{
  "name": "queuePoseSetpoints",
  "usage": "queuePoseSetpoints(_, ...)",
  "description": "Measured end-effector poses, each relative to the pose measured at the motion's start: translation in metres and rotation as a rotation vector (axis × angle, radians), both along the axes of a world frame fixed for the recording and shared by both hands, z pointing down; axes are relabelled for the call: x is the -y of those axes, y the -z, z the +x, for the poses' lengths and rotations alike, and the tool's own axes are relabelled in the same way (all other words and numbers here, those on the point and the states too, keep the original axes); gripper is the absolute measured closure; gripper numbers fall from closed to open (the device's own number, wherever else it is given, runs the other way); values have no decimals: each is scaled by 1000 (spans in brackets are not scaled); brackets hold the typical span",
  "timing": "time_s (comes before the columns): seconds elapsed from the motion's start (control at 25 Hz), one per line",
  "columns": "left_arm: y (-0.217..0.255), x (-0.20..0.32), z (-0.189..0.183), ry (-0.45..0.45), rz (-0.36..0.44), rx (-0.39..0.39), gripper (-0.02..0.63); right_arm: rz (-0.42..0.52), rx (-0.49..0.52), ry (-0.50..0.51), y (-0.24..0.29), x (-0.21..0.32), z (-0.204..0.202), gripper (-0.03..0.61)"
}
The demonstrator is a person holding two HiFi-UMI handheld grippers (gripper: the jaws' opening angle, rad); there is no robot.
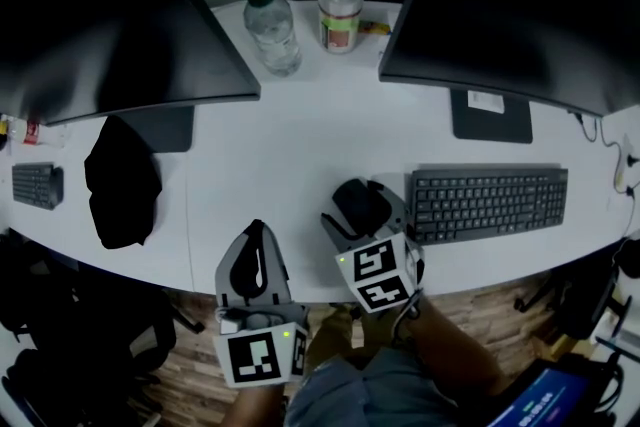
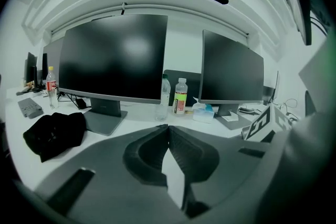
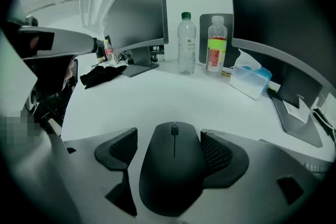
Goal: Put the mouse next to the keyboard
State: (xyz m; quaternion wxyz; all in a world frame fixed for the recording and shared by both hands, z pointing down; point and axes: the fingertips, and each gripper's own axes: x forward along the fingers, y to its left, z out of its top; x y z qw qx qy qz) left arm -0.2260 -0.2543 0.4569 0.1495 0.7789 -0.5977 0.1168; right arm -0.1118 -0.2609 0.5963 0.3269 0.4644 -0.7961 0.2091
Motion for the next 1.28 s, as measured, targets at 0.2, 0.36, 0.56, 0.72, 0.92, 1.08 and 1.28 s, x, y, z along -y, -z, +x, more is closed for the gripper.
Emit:
queuePoseSetpoints(0.2,-1,5,-7,18,-1,-7,609,-18,2,-20,-2,3,1,200)
queuePoseSetpoints(0.36,-1,5,-13,31,1,-10,609,-18,-2,-11,-1,4,2,276)
queuePoseSetpoints(0.56,7,1,-18,39,16,-14,609,3,35,2,7,6,-5,279)
queuePoseSetpoints(0.72,22,-5,-23,41,56,-15,609,86,89,8,43,13,-19,279)
queuePoseSetpoints(0.92,58,-17,-30,41,146,-25,609,195,123,31,104,14,-38,281)
queuePoseSetpoints(1.08,100,-37,-37,40,236,-25,609,275,129,60,156,-2,-54,281)
queuePoseSetpoints(1.28,140,-67,-44,37,337,-15,609,356,128,91,199,-36,-66,280)
